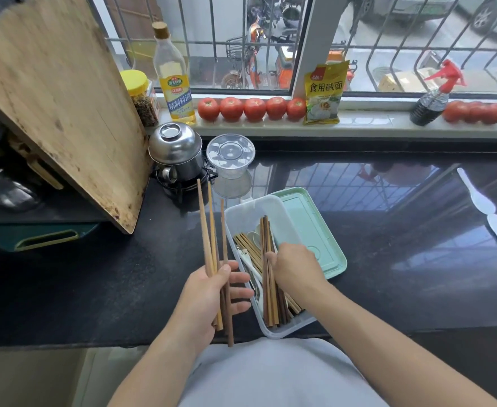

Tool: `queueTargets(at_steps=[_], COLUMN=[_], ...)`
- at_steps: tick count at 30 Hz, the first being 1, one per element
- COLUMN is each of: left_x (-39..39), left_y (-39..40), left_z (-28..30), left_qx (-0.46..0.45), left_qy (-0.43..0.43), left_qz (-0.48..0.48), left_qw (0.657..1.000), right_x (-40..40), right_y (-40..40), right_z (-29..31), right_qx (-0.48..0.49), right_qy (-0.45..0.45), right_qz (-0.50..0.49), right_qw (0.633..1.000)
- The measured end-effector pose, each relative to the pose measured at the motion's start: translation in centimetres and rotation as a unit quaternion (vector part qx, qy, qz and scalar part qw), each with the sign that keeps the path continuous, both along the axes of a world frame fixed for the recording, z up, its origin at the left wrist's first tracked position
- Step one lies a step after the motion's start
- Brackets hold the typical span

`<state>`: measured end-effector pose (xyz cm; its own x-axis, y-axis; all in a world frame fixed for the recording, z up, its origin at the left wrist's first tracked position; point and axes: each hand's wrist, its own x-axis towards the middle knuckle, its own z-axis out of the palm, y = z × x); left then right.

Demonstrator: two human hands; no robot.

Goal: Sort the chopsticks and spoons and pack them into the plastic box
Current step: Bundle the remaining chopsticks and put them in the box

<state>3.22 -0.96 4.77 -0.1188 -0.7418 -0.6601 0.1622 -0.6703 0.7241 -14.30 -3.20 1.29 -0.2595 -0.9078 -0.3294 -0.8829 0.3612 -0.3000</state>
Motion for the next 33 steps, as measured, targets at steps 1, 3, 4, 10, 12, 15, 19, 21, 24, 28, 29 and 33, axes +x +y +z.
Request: queueTargets(at_steps=[1,3,4,10,12,15,19,21,24,28,29,33], left_x=[0.1,0.2,0.1,-0.3,0.0,0.6,0.7,0.2,0.4,1.0,1.0,0.0], left_y=[0.0,0.1,0.1,-0.3,-0.6,-0.8,-0.8,-0.9,-0.8,-0.5,-0.5,-0.3], left_z=[0.0,0.0,0.1,0.0,-0.5,-1.4,-1.5,-1.4,-1.1,-1.0,-0.9,-0.2], left_qx=[0.0,0.001,0.003,-0.005,0.004,0.009,0.012,0.011,0.006,0.0,-0.002,-0.013], left_qy=[0.0,0.012,0.025,0.054,0.015,-0.008,0.004,0.013,0.02,0.035,0.042,0.088], left_qz=[-0.011,-0.036,-0.052,-0.114,-0.077,-0.031,-0.013,-0.015,-0.013,-0.032,-0.047,-0.124], left_qw=[1.0,0.999,0.998,0.992,0.997,0.999,1.0,1.0,1.0,0.999,0.998,0.988], right_x=[0.0,0.3,0.8,2.1,0.3,-1.9,-0.5,0.1,0.3,0.2,0.4,2.2], right_y=[0.1,0.5,0.9,1.2,-0.1,-1.2,-1.0,-0.8,-0.7,0.0,0.2,1.3], right_z=[0.6,2.5,3.4,5.1,4.7,3.7,0.2,-1.1,-0.8,2.0,2.9,4.6], right_qx=[-0.006,-0.019,-0.011,-0.051,-0.146,-0.158,0.012,0.037,0.028,-0.036,-0.039,-0.015], right_qy=[-0.006,-0.132,-0.24,-0.492,-0.427,-0.218,-0.065,-0.057,-0.027,-0.083,-0.179,-0.453], right_qz=[0.005,0.002,-0.013,-0.15,-0.218,-0.131,-0.013,-0.014,0.001,-0.002,-0.019,-0.052], right_qw=[1.0,0.991,0.971,0.856,0.865,0.954,0.998,0.998,0.999,0.996,0.983,0.89])
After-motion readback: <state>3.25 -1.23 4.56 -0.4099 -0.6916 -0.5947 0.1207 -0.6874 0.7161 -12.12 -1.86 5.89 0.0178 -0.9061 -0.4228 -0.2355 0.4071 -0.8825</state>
